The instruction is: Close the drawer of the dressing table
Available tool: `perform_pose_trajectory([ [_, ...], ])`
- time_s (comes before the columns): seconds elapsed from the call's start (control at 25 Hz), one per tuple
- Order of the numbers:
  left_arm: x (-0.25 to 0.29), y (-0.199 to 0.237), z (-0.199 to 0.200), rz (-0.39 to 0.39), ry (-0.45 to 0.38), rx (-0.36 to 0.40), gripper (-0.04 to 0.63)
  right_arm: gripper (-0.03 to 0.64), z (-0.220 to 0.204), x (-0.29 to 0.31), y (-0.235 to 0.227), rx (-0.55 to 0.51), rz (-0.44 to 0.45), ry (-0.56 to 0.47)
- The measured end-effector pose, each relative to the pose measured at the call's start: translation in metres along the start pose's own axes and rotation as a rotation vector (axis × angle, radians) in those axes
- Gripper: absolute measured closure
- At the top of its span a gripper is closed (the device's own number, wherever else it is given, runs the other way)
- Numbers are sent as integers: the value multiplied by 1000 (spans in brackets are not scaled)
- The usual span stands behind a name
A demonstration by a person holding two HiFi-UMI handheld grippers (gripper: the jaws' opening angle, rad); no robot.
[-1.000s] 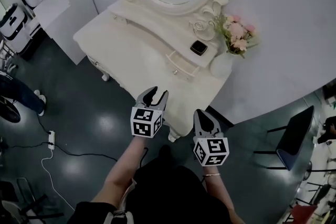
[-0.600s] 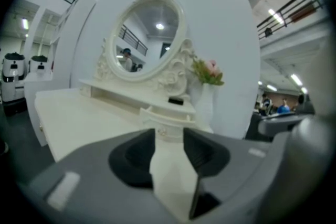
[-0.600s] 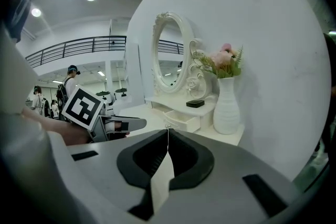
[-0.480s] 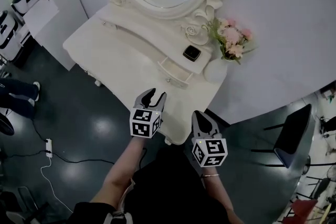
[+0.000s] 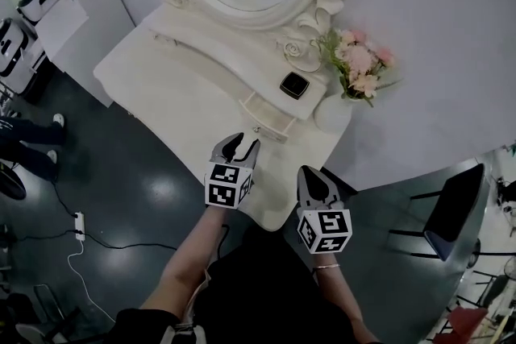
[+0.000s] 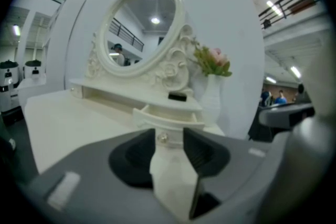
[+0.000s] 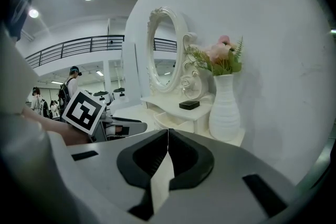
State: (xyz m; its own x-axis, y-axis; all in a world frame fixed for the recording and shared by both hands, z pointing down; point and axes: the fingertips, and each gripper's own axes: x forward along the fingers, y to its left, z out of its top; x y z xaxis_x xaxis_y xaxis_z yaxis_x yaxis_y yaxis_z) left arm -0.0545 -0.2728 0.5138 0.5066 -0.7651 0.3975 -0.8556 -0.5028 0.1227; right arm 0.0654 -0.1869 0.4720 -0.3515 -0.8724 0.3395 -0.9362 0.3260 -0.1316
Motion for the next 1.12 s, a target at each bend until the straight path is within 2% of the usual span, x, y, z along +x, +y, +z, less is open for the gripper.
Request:
perform_pose_trajectory([
  [0.6,46,7,-6,-18,73,15,428,612,-1,29,-34,45,9,31],
  [1.12,58,6,-8,-35,73,2,434,612,-4,39,-41,52,11,50],
])
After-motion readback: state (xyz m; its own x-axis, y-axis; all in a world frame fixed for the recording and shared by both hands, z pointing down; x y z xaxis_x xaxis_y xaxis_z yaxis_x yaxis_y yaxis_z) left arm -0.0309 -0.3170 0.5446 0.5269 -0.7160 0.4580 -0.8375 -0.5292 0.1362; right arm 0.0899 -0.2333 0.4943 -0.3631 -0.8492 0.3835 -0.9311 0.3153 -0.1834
